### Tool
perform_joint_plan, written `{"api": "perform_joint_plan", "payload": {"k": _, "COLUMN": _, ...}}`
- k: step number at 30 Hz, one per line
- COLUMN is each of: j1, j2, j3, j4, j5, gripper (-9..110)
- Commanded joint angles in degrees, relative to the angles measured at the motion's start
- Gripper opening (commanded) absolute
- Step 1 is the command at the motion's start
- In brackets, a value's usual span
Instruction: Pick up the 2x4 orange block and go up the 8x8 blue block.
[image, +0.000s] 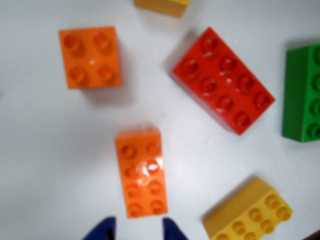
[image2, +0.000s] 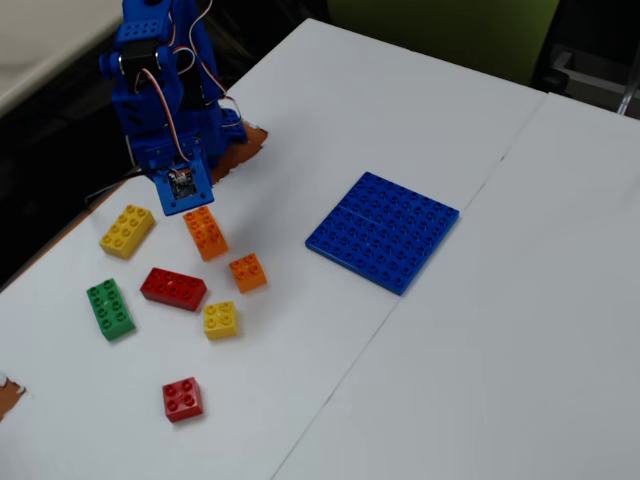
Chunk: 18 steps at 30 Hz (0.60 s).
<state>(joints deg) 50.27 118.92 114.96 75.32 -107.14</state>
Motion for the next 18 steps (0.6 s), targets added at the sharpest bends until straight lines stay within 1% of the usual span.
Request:
{"api": "perform_joint_plan", "payload": {"k": 1, "j1": 0.53, "j2": -1.93, "j3": -2.64, "j4": -2.11, "j5": -2.99, "gripper": 14}}
{"api": "perform_joint_plan", "payload": {"k": 5, "j1": 0.53, "j2": -4.92, "j3": -2.55, "j4": -3.78, "j5": -5.80, "gripper": 16}}
{"api": "perform_joint_plan", "payload": {"k": 12, "j1": 0.18, "j2": -7.73, "j3": 0.88, "j4": -10.81, "j5": -10.02, "gripper": 18}}
{"api": "perform_joint_plan", "payload": {"k": 18, "j1": 1.58, "j2": -10.55, "j3": 1.58, "j4": -10.63, "j5": -13.89, "gripper": 21}}
